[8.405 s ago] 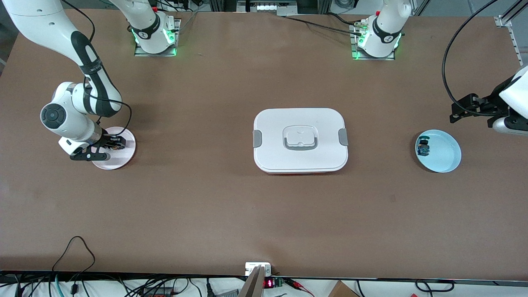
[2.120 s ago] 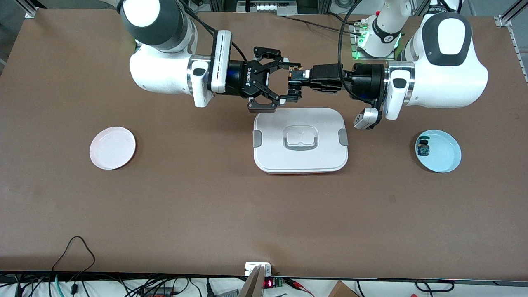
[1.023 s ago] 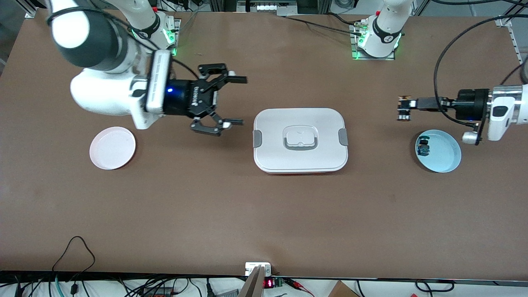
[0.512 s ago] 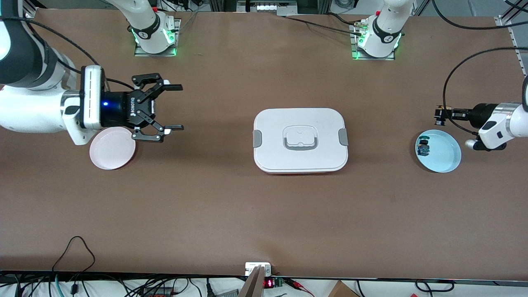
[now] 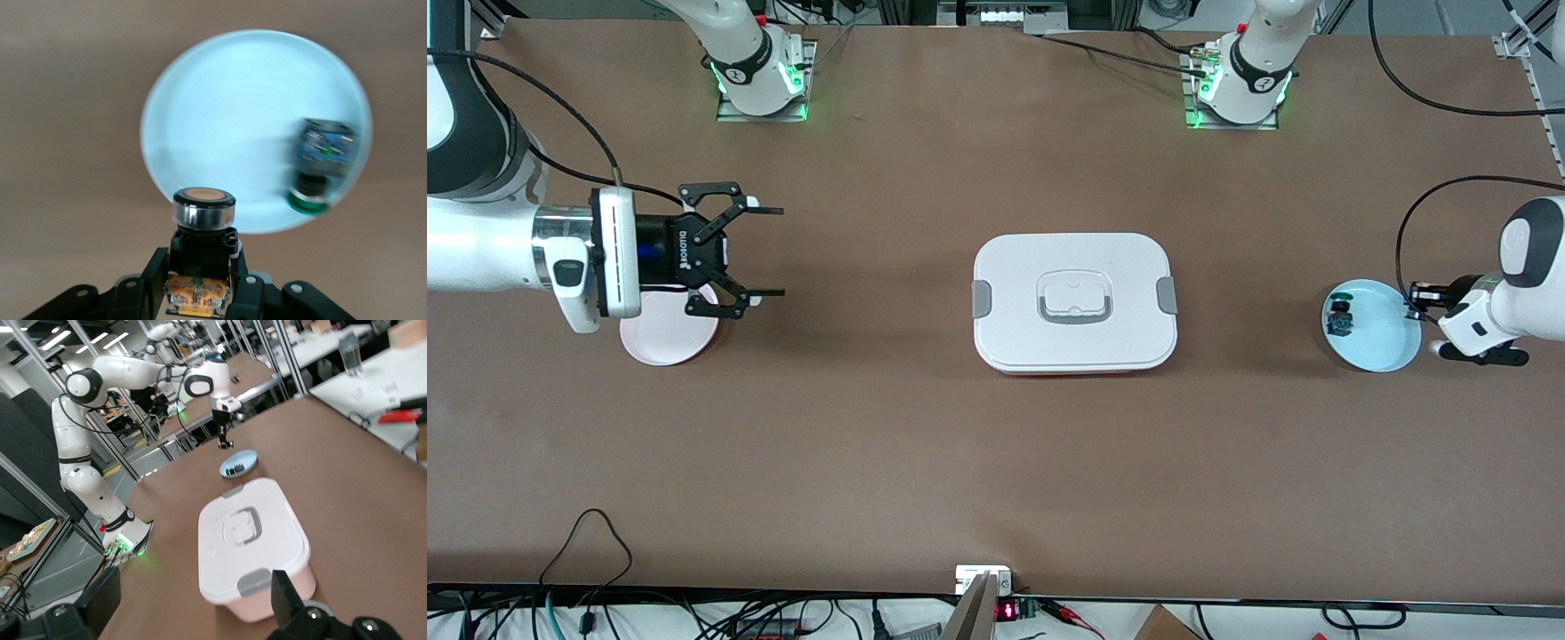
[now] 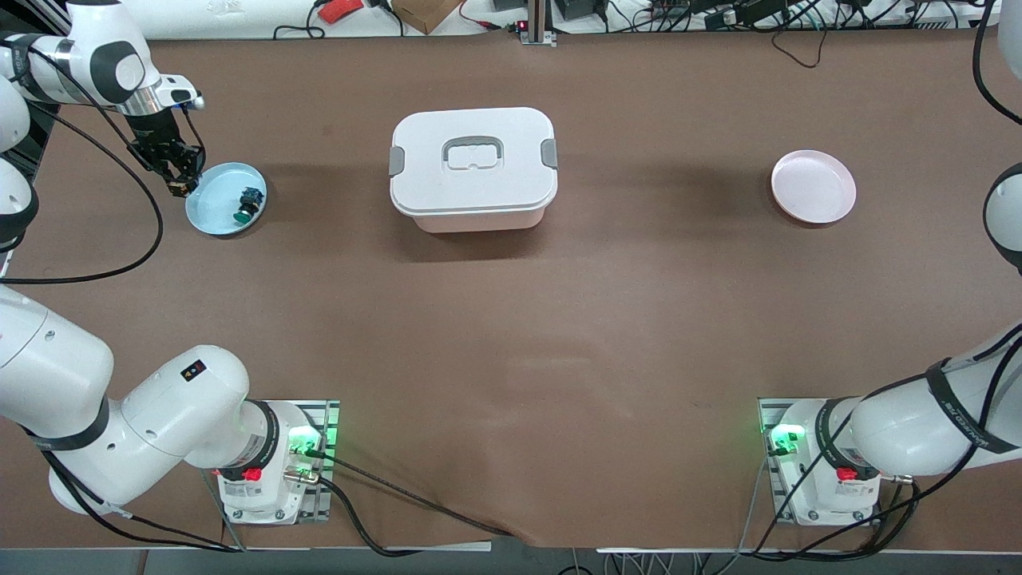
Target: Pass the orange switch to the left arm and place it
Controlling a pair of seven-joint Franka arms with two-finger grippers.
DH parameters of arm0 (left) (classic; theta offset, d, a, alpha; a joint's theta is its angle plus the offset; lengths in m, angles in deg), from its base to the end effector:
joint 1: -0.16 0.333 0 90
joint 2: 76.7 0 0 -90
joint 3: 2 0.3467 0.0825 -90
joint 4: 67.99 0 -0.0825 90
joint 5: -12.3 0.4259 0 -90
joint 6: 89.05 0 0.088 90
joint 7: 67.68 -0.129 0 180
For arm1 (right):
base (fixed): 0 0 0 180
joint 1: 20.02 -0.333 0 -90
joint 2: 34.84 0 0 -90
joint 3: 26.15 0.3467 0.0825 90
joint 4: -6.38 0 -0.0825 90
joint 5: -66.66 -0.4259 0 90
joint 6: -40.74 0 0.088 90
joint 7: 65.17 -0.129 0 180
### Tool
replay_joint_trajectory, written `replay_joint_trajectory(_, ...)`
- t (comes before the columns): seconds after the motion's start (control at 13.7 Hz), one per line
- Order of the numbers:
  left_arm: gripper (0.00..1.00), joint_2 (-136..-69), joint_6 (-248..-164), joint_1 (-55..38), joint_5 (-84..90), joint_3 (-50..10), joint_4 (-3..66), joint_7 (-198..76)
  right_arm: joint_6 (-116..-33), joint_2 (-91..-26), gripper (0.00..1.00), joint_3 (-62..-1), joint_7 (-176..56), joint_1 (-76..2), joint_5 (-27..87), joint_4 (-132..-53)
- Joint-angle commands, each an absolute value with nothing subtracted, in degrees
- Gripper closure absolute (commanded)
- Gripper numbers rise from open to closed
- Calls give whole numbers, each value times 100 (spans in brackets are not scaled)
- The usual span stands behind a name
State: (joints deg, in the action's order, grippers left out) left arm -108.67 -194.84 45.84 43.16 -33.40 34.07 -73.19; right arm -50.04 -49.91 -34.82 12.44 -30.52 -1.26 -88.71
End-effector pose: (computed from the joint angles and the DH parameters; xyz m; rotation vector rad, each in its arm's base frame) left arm 0.6100 0.2285 0.2352 -2.9542 0.1306 0.6069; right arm 0.6602 0.1496 0.4981 -1.6941 -1.0897 -0.5274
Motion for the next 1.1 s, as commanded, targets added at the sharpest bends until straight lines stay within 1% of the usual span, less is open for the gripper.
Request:
replay_joint_trajectory(0.0, 100, -11175, -19705, 4534, 5121, -3434, 3397, -6692, -4952, -4837, 0, -3581, 141, -3040, 301, -8950)
replay_joint_trajectory(0.22, 100, -11423, -19943, 4498, 5431, -3443, 3397, -6470, -5057, -4837, 0, -3696, -1588, -3039, 994, -8924)
replay_joint_trajectory(0.29, 100, -11467, -19944, 4498, 5431, -3434, 3388, -6470, -5327, -4837, 0, -3696, -2317, -3057, 1258, -8907)
replay_joint_trajectory(0.37, 100, -11476, -19961, 4481, 5431, -3443, 3388, -6444, -5774, -4837, 0, -3696, -2759, -3109, 1600, -8924)
replay_joint_trajectory(0.51, 100, -11589, -20023, 4445, 5431, -3443, 3388, -6338, -6609, -4855, 0, -3688, -3184, -3320, 2774, -8942)
replay_joint_trajectory(0.58, 99, -11616, -20031, 4445, 5431, -3443, 3388, -6338, -6683, -4855, 0, -3679, -3499, -3382, 3338, -8950)
replay_joint_trajectory(0.73, 85, -11695, -20058, 4341, 5431, -3443, 3379, -6329, -6710, -4855, 0, -3688, -4307, -3382, 4253, -8994)
replay_joint_trajectory(0.8, 75, -11748, -20058, 4279, 5440, -3434, 3362, -6329, -6684, -4864, 0, -3688, -4702, -3374, 4710, -8994)
replay_joint_trajectory(0.88, 69, -11766, -20058, 4278, 5431, -3434, 3344, -6329, -6588, -4864, 0, -3688, -5263, -3391, 5080, -8994)
replay_joint_trajectory(0.95, 60, -11766, -20058, 4278, 5431, -3434, 3335, -6329, -6378, -4855, 0, -3679, -5826, -3426, 5336, -8977)
replay_joint_trajectory(1.02, 45, -11775, -20058, 4278, 5440, -3434, 3335, -6338, -6158, -4838, 0, -3670, -6371, -3496, 5687, -8933)
